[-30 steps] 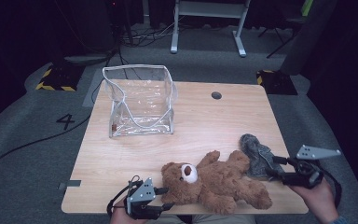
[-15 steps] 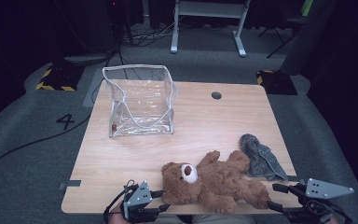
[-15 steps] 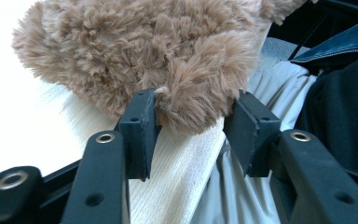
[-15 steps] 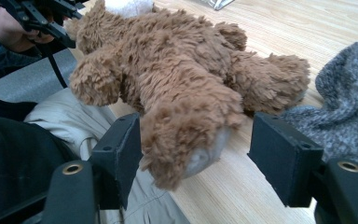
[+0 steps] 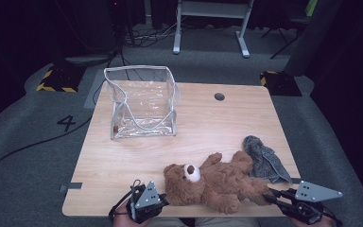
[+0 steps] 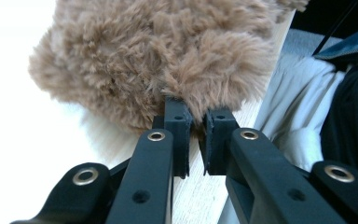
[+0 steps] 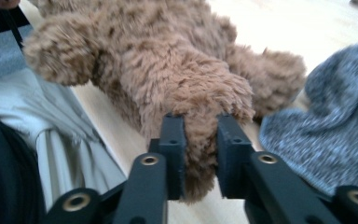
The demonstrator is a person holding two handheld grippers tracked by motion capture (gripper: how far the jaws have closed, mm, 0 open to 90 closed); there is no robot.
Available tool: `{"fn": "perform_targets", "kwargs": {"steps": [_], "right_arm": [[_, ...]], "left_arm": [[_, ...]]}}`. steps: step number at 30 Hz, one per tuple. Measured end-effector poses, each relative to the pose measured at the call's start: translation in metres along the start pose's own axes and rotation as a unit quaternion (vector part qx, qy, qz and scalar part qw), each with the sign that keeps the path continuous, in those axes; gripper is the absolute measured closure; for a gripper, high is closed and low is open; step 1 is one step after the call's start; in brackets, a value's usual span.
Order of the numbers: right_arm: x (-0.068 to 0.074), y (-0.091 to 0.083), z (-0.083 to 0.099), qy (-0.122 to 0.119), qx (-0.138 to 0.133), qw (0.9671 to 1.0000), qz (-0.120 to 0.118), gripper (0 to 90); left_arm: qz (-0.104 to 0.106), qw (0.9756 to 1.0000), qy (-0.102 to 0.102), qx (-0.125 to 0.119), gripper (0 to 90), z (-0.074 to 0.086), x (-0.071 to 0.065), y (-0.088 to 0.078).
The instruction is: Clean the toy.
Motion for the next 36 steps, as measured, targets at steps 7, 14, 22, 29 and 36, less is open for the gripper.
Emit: {"fn": "perform_targets", "kwargs": {"steps": [7, 14, 22, 29, 36], "right_arm": [[0.003, -0.019, -0.025, -0.018, -0.031, 0.9994, 0.002, 82.4], [0.013, -0.03, -0.054, -0.031, -0.045, 0.9984, -0.015, 85.1], [-0.023, 0.003, -0.074, 0.017, -0.033, 0.9993, -0.011, 85.4], [-0.083, 0.056, -0.077, 0.097, -0.005, 0.9952, -0.011, 85.3], [-0.092, 0.085, -0.084, 0.077, 0.01, 0.9968, 0.018, 85.3]], "left_arm": [[-0.01, 0.9988, 0.023, -0.042, 84.1, -0.017, -0.006, -0.021], [-0.011, 0.996, 0.023, -0.086, 84.4, -0.032, -0.01, -0.048], [-0.016, 0.9978, -0.034, -0.055, 84.5, -0.027, 0.029, -0.026], [-0.018, 0.9965, -0.073, -0.037, 84.5, -0.016, 0.063, -0.003], [-0.051, 0.9956, -0.073, -0.029, 84.6, -0.019, 0.078, 0.006]]}}
Point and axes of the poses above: each handheld gripper's, and its own axes: y roughly forward along the jaws, z roughly out of its underside, x roughly to its left, the point moved 2 cm from there along y, roughly forward along the jaws, and after that the axes turned 11 degrees about y, right-handed, at the moved point
